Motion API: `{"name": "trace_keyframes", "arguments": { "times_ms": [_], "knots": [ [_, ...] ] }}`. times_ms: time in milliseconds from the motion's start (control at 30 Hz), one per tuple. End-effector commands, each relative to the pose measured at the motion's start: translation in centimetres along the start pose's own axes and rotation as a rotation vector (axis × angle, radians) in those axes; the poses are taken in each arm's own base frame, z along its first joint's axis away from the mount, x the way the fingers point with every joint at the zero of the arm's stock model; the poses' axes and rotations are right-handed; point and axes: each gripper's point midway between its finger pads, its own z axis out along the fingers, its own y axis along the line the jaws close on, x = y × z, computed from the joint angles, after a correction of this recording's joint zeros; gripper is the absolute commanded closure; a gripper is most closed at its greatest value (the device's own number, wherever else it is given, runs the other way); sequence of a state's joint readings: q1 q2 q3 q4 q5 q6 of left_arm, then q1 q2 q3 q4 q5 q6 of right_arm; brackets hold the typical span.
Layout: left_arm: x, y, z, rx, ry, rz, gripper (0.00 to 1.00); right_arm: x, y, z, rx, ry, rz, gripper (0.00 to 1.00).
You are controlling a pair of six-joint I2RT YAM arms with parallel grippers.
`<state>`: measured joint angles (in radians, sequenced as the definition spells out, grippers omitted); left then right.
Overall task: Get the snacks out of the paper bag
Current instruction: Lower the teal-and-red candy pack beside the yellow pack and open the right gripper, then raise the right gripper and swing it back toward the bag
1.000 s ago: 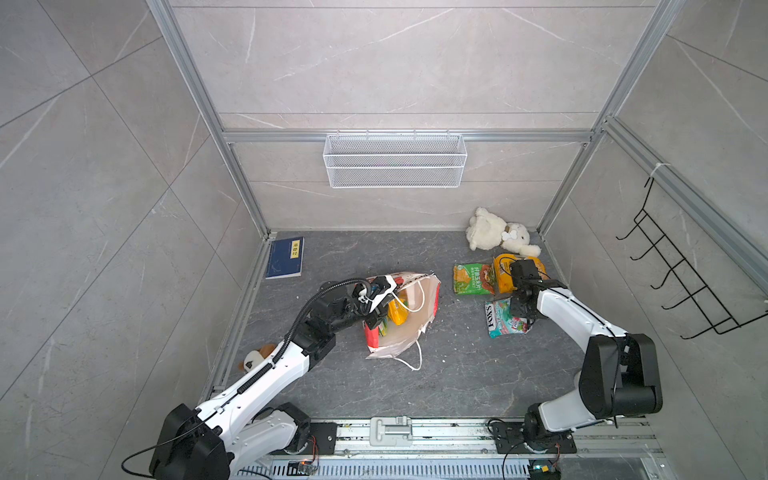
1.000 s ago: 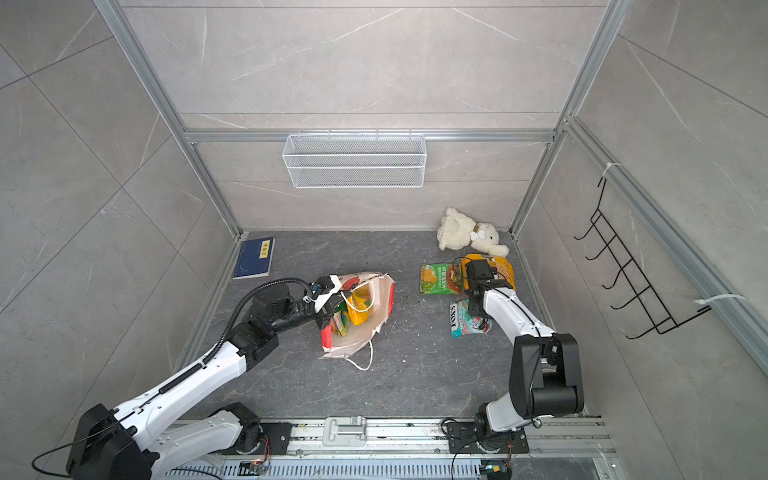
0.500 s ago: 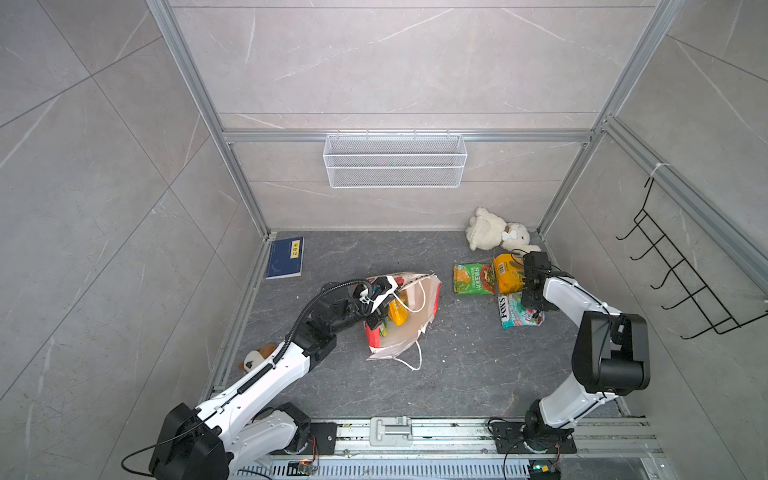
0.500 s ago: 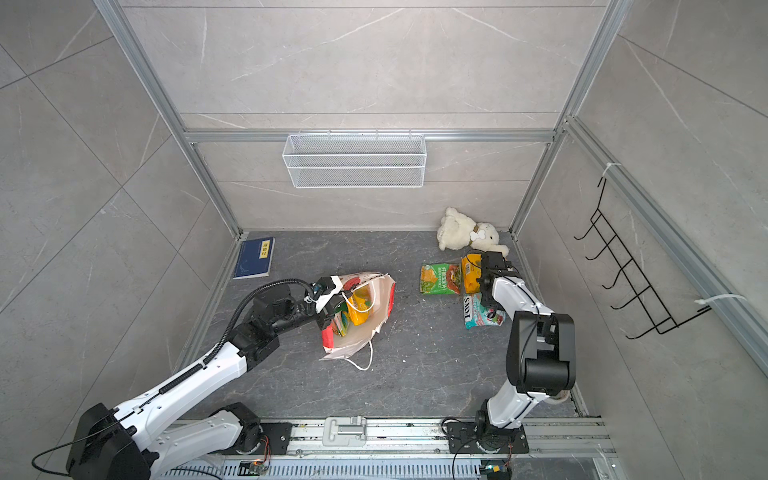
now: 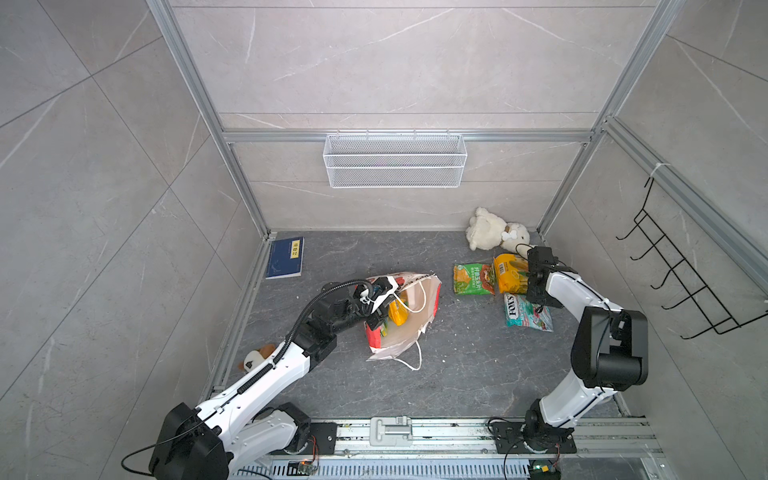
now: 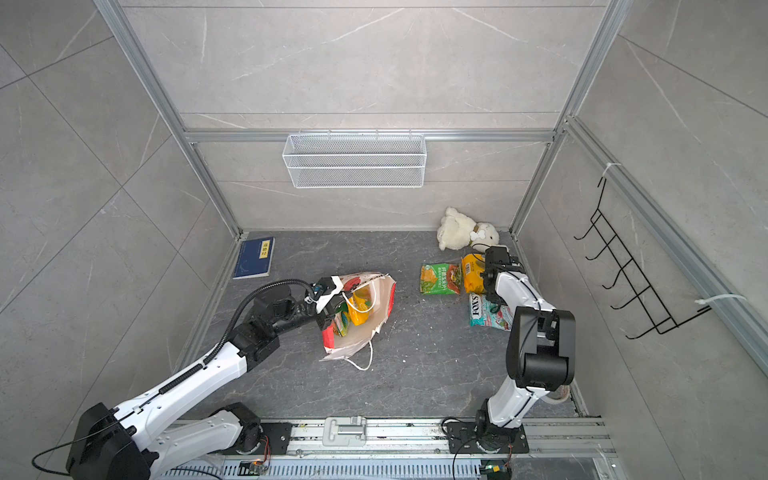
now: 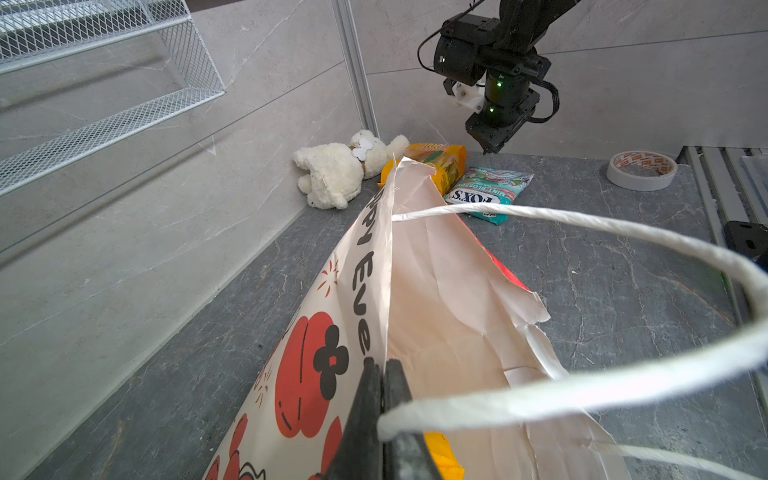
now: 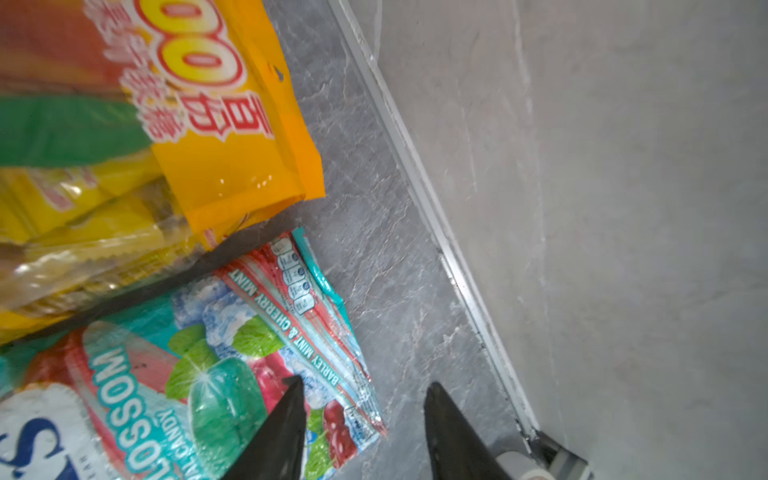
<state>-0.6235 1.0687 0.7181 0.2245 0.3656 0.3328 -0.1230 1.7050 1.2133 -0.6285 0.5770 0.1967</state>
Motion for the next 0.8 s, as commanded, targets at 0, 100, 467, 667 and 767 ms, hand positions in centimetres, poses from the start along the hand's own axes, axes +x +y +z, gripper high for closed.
{"name": "trace_keyframes", "arguments": {
  "times_ms": [0, 100, 467, 667, 767],
  "knots": [
    [-1.8, 0.1, 0.0, -0.002, -0.055, 0.010, 1.00, -1.8, -0.3, -3.6, -0.103, -0.044, 0.078, 0.40],
    [-1.8, 0.0, 0.2, 0.008, -0.052, -0.001, 1.00, -1.4, 2.9, -7.0, -0.371, -0.057, 0.121, 0.36],
    [-2.4, 0.0, 0.1, 0.024, -0.038, 0.011, 1.00, 9.4, 12.0, -9.6, -0.793, 0.115, 0.211, 0.58],
    [-2.0, -0.2, 0.7, 0.041, -0.029, 0.000, 1.00, 11.0, 13.1, -6.5, -0.729, 0.180, 0.180, 0.71],
    [-2.0, -0.1, 0.8, 0.039, -0.031, 0.000, 1.00, 10.6, 12.9, -5.0, -0.664, 0.174, 0.196, 0.73]
  ]
}}
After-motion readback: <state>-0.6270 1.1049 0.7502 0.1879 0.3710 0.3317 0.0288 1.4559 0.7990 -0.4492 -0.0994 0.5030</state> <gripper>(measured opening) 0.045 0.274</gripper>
